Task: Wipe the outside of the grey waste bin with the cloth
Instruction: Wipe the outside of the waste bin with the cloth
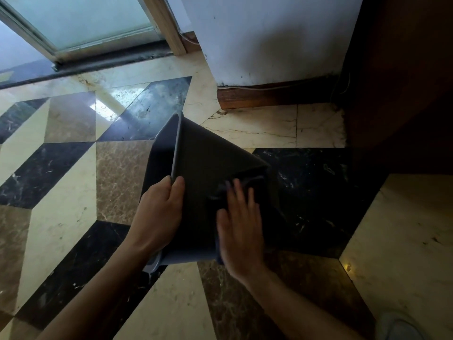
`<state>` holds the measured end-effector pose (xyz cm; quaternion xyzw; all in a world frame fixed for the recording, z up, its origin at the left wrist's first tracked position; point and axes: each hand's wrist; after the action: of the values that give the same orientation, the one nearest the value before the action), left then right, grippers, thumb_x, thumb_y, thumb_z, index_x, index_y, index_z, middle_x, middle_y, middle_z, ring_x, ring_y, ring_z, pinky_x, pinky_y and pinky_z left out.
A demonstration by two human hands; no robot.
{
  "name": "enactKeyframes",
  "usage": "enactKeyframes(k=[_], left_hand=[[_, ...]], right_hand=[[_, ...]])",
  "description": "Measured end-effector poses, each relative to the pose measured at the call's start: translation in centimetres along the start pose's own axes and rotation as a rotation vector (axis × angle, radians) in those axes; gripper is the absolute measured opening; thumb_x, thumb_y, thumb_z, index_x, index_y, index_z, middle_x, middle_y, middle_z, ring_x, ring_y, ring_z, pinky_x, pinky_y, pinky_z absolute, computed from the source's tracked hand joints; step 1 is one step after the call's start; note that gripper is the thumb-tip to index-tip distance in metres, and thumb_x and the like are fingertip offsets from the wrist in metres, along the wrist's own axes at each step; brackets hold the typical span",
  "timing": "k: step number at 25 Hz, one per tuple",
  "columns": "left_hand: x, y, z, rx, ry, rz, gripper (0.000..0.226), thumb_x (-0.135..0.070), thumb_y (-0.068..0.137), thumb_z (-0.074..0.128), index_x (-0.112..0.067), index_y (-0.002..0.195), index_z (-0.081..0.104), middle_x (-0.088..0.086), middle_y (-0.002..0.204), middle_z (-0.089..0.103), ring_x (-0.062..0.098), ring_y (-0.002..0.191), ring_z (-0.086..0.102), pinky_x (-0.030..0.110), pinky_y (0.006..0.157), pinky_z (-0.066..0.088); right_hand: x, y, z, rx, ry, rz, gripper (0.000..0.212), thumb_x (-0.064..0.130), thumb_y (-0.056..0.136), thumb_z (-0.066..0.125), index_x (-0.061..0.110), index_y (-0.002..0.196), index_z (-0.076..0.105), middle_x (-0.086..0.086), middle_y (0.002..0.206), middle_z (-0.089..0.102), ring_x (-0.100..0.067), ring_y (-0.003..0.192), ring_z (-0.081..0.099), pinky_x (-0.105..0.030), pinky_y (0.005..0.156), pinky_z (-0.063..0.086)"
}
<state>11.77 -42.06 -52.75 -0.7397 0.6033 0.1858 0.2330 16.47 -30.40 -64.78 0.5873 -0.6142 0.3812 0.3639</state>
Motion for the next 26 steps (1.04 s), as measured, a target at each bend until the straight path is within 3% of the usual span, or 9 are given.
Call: enactKeyframes(k=[4, 7, 11, 14, 18, 21, 23, 24, 26], left_hand=[[-0.1, -0.1, 0.0, 0.01, 0.012, 0.031, 0.039, -0.031, 0.1, 0.039, -0.009, 0.076, 0.06, 0.006, 0.064, 0.064, 0.015, 0.053, 0.058, 0.027, 0.051, 0.04], [0.1, 0.3, -0.4, -0.011, 0.063, 0.053, 0.042, -0.032, 0.1, 0.038, -0.007, 0.072, 0.057, 0.006, 0.061, 0.061, 0.013, 0.051, 0.056, 0.023, 0.048, 0.037], [0.8, 0.2, -0.7, 0.054, 0.008, 0.033, 0.046, -0.038, 0.1, 0.038, -0.005, 0.074, 0.057, 0.007, 0.059, 0.058, 0.013, 0.046, 0.053, 0.029, 0.045, 0.041], [1.6, 0.6, -1.2, 0.101, 0.011, 0.049, 0.042, -0.039, 0.1, 0.036, -0.01, 0.079, 0.059, 0.009, 0.064, 0.062, 0.017, 0.052, 0.057, 0.022, 0.045, 0.043], [3.2, 1.6, -1.7, 0.016, 0.139, 0.137, 0.042, -0.045, 0.098, 0.032, -0.014, 0.08, 0.056, 0.006, 0.063, 0.06, 0.015, 0.052, 0.055, 0.023, 0.048, 0.04], [4.3, 2.1, -2.2, 0.015, 0.236, 0.204, 0.043, -0.048, 0.098, 0.028, -0.019, 0.124, 0.047, -0.014, 0.08, 0.057, 0.003, 0.061, 0.055, 0.025, 0.055, 0.041], [4.6, 2.7, -2.7, 0.033, 0.207, 0.192, 0.041, -0.045, 0.101, 0.031, -0.029, 0.139, 0.032, -0.011, 0.096, 0.054, -0.003, 0.07, 0.051, 0.021, 0.06, 0.04], [4.3, 3.3, -2.9, 0.027, 0.167, 0.168, 0.035, -0.046, 0.1, 0.031, -0.033, 0.133, 0.038, -0.01, 0.098, 0.056, -0.003, 0.071, 0.053, 0.019, 0.061, 0.038], [2.8, 5.2, -2.9, -0.028, 0.108, 0.104, 0.029, -0.052, 0.097, 0.03, -0.035, 0.1, 0.053, -0.011, 0.088, 0.061, 0.001, 0.071, 0.058, 0.02, 0.058, 0.036]], right_hand=[[3.0, 1.4, -0.2, 0.041, 0.038, -0.367, 0.052, 0.045, 0.103, 0.02, 0.035, 0.154, 0.016, 0.012, 0.164, 0.012, -0.017, 0.151, -0.002, -0.043, 0.121, 0.006], [2.3, 5.3, -0.4, 0.048, -0.007, -0.403, 0.053, 0.049, 0.1, 0.024, 0.037, 0.152, 0.021, 0.012, 0.163, 0.016, -0.017, 0.151, 0.001, -0.044, 0.12, 0.006], [-0.8, 10.0, -0.7, 0.001, -0.038, -0.114, 0.057, 0.059, 0.096, 0.016, 0.043, 0.15, 0.021, 0.015, 0.162, 0.017, -0.014, 0.15, 0.005, -0.048, 0.119, 0.002], [-4.5, 10.8, -1.5, -0.108, -0.082, 0.107, 0.059, 0.061, 0.095, 0.013, 0.039, 0.147, 0.029, 0.01, 0.158, 0.028, -0.017, 0.148, 0.016, -0.055, 0.117, 0.012], [-8.6, 9.5, -2.5, -0.208, -0.011, 0.325, 0.061, 0.063, 0.094, 0.015, 0.035, 0.144, 0.035, 0.003, 0.155, 0.034, -0.026, 0.142, 0.028, -0.054, 0.112, 0.026], [-10.3, 8.7, -2.7, -0.234, 0.195, 0.578, 0.061, 0.061, 0.096, 0.021, 0.028, 0.145, 0.036, -0.01, 0.149, 0.04, -0.033, 0.133, 0.042, -0.049, 0.105, 0.034], [-10.5, 8.2, -2.4, -0.223, 0.263, 0.672, 0.059, 0.058, 0.098, 0.022, 0.025, 0.144, 0.037, -0.014, 0.142, 0.047, -0.037, 0.127, 0.048, -0.048, 0.103, 0.037], [-10.4, 8.0, -2.3, -0.221, 0.268, 0.695, 0.058, 0.057, 0.099, 0.021, 0.025, 0.144, 0.037, -0.015, 0.14, 0.05, -0.038, 0.125, 0.049, -0.048, 0.102, 0.038], [-10.6, 7.5, -2.3, -0.229, 0.239, 0.705, 0.058, 0.057, 0.099, 0.02, 0.024, 0.143, 0.039, -0.016, 0.135, 0.055, -0.04, 0.122, 0.052, -0.048, 0.099, 0.039]])
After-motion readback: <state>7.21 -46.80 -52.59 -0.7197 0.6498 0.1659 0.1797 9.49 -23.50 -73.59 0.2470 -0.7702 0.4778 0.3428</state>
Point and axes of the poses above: each hand's wrist, its own y-axis towards the middle knuckle, its own z-axis out of the palm, x = y × z
